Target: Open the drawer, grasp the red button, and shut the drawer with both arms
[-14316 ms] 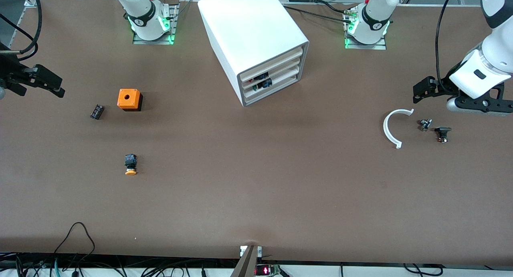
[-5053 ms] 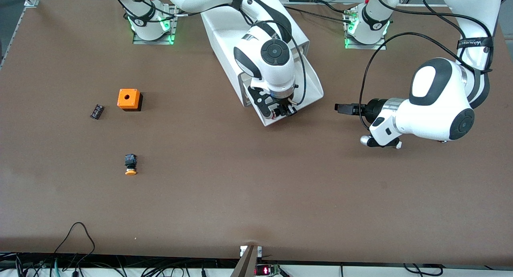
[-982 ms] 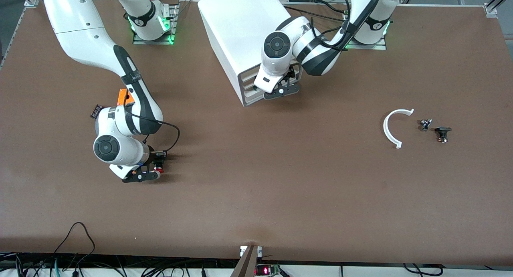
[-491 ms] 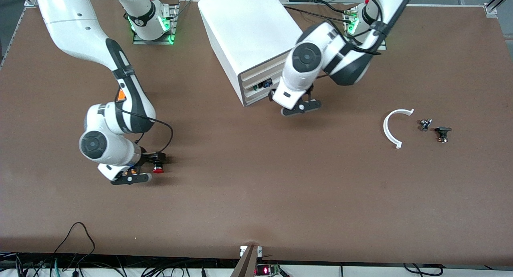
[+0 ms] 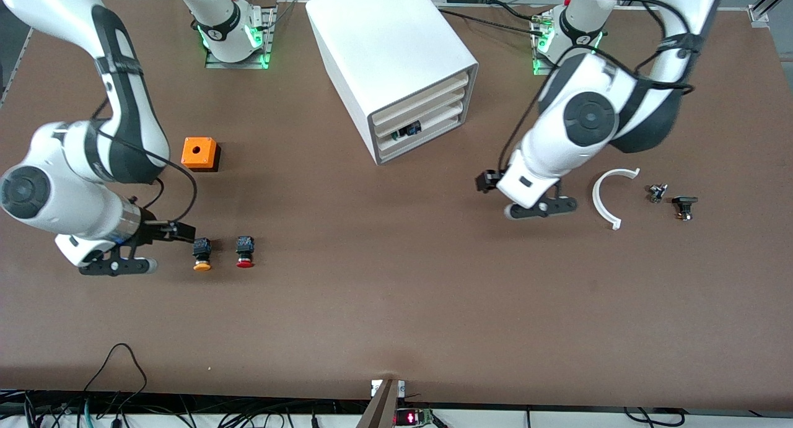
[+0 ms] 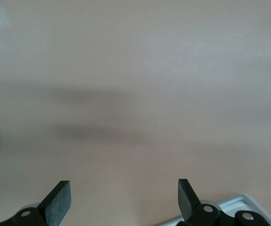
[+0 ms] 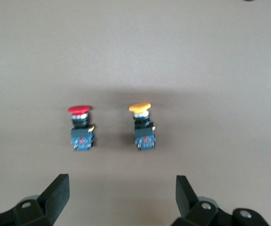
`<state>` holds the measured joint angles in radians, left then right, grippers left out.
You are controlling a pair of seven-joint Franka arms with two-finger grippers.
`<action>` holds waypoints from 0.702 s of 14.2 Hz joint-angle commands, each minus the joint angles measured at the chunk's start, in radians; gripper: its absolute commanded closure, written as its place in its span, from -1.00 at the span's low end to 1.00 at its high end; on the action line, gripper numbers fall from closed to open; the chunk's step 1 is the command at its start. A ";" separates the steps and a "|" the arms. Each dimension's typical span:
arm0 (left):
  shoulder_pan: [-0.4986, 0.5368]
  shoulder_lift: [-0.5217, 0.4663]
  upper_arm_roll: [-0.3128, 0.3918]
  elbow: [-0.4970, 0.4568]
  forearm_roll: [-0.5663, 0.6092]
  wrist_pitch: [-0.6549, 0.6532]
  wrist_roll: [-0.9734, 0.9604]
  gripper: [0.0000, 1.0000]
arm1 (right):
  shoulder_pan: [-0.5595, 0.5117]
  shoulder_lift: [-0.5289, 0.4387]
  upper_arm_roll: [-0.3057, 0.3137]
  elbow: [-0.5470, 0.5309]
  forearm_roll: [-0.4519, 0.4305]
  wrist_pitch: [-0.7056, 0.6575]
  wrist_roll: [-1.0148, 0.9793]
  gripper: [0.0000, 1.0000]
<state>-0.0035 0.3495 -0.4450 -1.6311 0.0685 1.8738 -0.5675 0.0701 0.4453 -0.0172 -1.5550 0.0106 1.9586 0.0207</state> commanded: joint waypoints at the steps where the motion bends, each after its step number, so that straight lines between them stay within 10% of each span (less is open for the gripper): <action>1: 0.049 -0.010 -0.008 0.101 0.046 -0.154 0.150 -0.99 | -0.018 -0.138 0.006 -0.034 0.029 -0.120 -0.001 -1.00; 5: 0.071 -0.099 0.044 0.131 0.037 -0.240 0.314 -0.99 | -0.018 -0.230 -0.033 0.002 0.028 -0.239 -0.050 -1.00; 10: -0.001 -0.305 0.291 -0.031 -0.022 -0.222 0.598 -1.00 | -0.018 -0.223 -0.035 0.219 0.012 -0.392 -0.048 -1.00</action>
<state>0.0419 0.1697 -0.2632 -1.5331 0.0810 1.6323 -0.0806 0.0593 0.2007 -0.0571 -1.4342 0.0192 1.6335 -0.0108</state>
